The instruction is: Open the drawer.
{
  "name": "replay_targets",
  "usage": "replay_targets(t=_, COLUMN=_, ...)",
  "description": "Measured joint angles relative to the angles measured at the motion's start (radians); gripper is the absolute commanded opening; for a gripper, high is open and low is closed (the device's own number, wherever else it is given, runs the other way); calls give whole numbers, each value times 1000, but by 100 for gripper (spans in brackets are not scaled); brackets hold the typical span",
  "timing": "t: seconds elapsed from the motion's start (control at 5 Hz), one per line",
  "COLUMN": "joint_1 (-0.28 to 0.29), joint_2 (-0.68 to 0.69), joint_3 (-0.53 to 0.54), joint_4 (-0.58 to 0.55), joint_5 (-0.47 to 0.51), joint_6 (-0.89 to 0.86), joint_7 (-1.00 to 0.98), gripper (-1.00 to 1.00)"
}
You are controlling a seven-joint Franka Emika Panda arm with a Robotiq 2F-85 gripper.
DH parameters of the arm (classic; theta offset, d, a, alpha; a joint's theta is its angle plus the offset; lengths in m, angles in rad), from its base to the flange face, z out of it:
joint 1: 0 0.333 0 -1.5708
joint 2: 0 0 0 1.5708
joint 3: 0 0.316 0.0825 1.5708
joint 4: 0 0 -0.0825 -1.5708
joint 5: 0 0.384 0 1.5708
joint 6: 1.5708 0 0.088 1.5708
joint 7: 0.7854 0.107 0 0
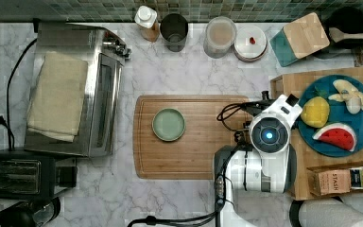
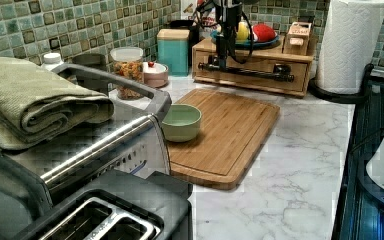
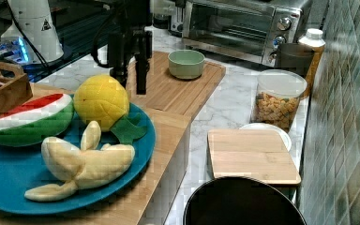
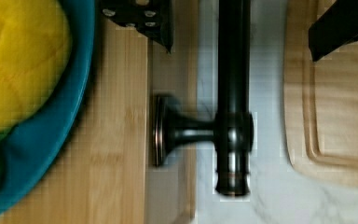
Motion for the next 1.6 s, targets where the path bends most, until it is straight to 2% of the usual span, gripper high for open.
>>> replay_targets(t=0.4, joint_1=-23, joint_2=1, joint_3=-28, joint_4=-90, joint_5=23, joint_6=104, joint_7=0, gripper=100)
replay_targets(t=1.4, joint_1=-15, joint_2=103, joint_3=-30, joint_4=-107, joint_5=24, joint_6=149, joint_7=21, gripper=100)
replay_targets(t=1.6, joint_1=-24, joint_2=102, joint_3=-14, joint_4=-84, joint_5=104, joint_6=75, joint_7=8, gripper=100)
